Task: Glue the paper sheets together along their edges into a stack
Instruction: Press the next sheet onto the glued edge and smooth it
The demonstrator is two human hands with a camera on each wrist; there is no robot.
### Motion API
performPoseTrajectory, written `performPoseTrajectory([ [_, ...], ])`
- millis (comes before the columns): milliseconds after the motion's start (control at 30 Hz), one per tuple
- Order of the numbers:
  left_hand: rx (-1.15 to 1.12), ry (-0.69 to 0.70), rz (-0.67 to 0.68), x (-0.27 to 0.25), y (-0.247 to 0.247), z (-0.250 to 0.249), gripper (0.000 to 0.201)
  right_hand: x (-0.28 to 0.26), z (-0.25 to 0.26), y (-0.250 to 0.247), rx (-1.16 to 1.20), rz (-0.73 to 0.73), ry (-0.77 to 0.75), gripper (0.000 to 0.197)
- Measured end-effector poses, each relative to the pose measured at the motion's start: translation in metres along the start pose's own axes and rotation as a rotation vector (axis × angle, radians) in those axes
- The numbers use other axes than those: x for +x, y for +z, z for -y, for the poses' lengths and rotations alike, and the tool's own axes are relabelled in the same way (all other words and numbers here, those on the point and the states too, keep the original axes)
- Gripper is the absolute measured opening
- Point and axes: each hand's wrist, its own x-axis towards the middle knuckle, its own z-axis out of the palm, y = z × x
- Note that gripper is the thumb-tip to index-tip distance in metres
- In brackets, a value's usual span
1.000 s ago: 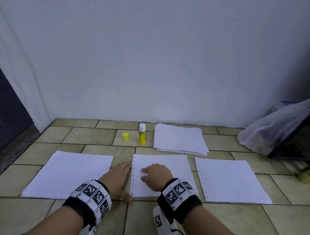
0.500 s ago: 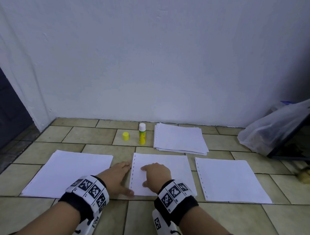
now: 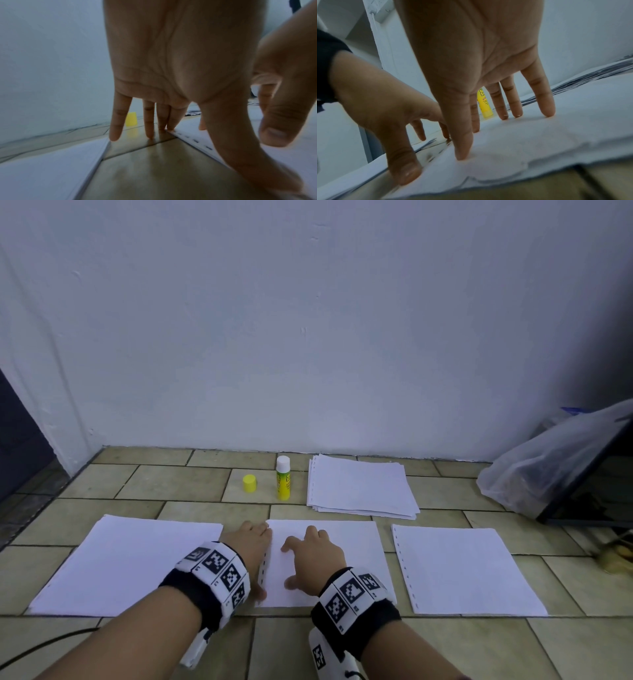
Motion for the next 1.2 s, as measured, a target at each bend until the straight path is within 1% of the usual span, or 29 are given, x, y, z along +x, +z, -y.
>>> performPoseTrajectory([
  [100,0.057,-0.008,0.006,0.006,-0.001,-0.001,0.108,0.004,0.003,-0.004,-0.051,0.026,0.015,0.061],
  [167,0.068,-0.008,0.013,0.007,0.0,0.0,0.109,0.007,0.007,-0.003,-0.119,0.018,0.014,0.069],
  [233,0.079,-0.005,0.0,0.009,0.0,0.0,0.108,0.013,0.009,-0.001,-0.137,0.013,-0.047,0.081],
  [300,0.102,0.002,0.002,0.008,-0.002,-0.001,0.103,0.018,0.008,0.0,-0.107,0.068,-0.143,0.088],
  [367,0.115,-0.005,0.01,0.008,-0.002,-0.002,0.1,0.02,-0.001,-0.002,-0.089,0.145,-0.183,0.088],
  [433,0.11,-0.021,0.017,0.009,-0.001,-0.002,0.106,0.018,-0.015,-0.004,-0.044,0.148,-0.187,0.086],
  [533,0.079,-0.039,0.021,0.011,0.003,-0.001,0.105,0.01,-0.033,-0.008,0.041,0.105,-0.124,0.078],
  [600,0.094,-0.037,0.006,0.01,0.004,0.0,0.112,0.007,-0.043,-0.012,0.077,0.096,-0.046,0.075],
  [667,0.107,-0.026,0.01,0.01,0.005,0.0,0.114,0.002,-0.056,-0.016,0.109,0.065,0.064,0.076],
  [767,0.073,-0.048,0.012,0.009,0.006,-0.001,0.115,-0.005,-0.077,-0.017,0.154,-0.024,0.273,0.079],
  [833,0.06,-0.053,-0.002,0.01,0.006,-0.001,0.115,-0.009,-0.082,-0.017,0.175,-0.041,0.368,0.08],
  [933,0.061,-0.054,0.0,0.007,0.003,0.0,0.109,-0.009,-0.079,-0.016,0.112,-0.035,0.378,0.081],
  [1000,0.037,-0.029,-0.02,0.004,0.002,0.001,0.109,-0.007,-0.076,-0.02,0.041,-0.038,0.364,0.078],
  [1067,0.018,-0.024,-0.005,0.001,-0.002,0.002,0.108,-0.007,-0.073,-0.023,-0.018,-0.035,0.352,0.075],
  [1200,0.022,-0.052,0.041,-0.001,-0.019,-0.002,0.093,-0.004,-0.067,-0.019,-0.181,-0.052,0.316,0.072],
])
